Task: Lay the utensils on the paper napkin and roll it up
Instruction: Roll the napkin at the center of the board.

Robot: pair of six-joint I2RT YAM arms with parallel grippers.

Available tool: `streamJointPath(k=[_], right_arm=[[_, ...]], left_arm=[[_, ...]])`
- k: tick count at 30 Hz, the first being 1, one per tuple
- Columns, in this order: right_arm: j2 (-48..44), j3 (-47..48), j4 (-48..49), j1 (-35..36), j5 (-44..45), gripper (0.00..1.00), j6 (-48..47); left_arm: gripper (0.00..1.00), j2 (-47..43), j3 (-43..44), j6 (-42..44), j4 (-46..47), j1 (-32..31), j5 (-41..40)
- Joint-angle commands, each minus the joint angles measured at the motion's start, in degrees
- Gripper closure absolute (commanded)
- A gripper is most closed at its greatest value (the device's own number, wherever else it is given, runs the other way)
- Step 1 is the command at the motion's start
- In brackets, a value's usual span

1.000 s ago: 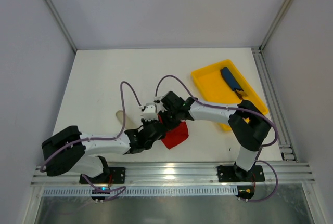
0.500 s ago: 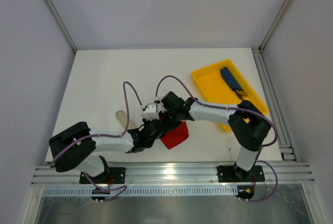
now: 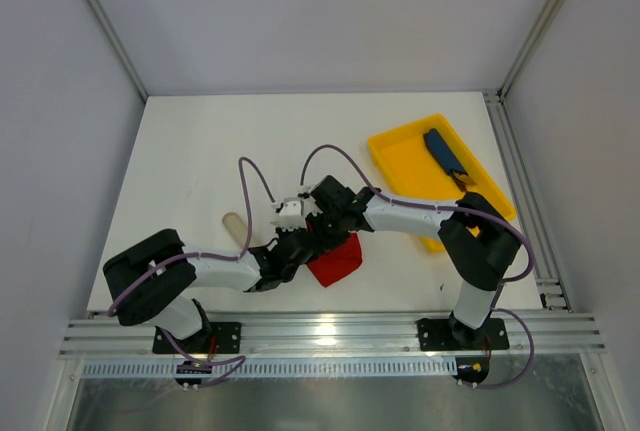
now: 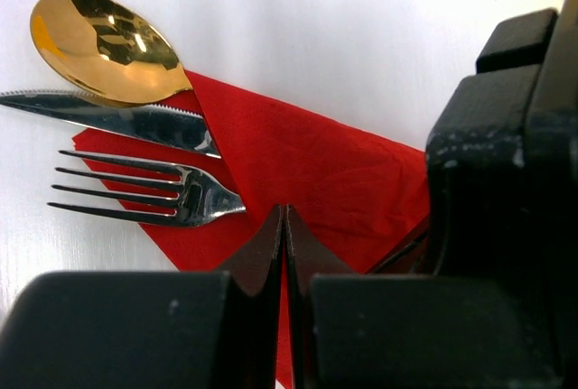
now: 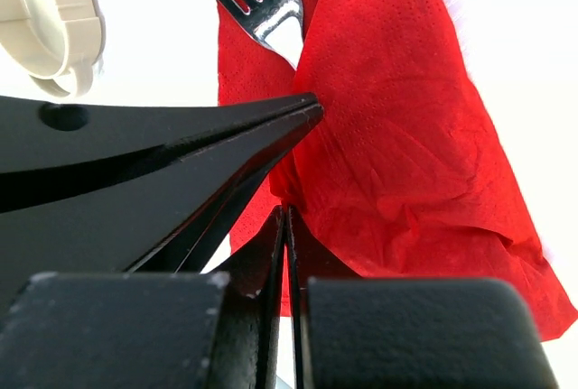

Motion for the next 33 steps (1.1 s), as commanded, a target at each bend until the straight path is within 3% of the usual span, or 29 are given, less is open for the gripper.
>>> streamJointPath(k=[1,8,21,24,33], right_arm=[[-0.9,0.1,1.2,0.7,-0.8,0.95,-0.4],[-2.0,-0.4,1.3,0.6,-0.2,0.79,0.0],[-11.2,-3.2,-0.9,-4.5,2.1,0.73,0.8],[-11.3,-3.8,-0.3,-7.9,0.3,0.74,0.9],[-8.2,-5.8,5.9,-13.5,-7.2,0.96,2.5]], left_arm=[[1.00,-0.3,-0.8,-0.9,2.0,0.2,0.3],[1.00,-1.8,-2.3,-2.3,0.8,0.2,1.0],[1.00,-2.0,-2.2,-2.5,0.4,0.2,1.9],[1.00,-2.2,-2.0,-2.1,0.7,0.2,2.7],[1.00,-4.2,-1.5,-0.3,0.5,0.2,4.6]])
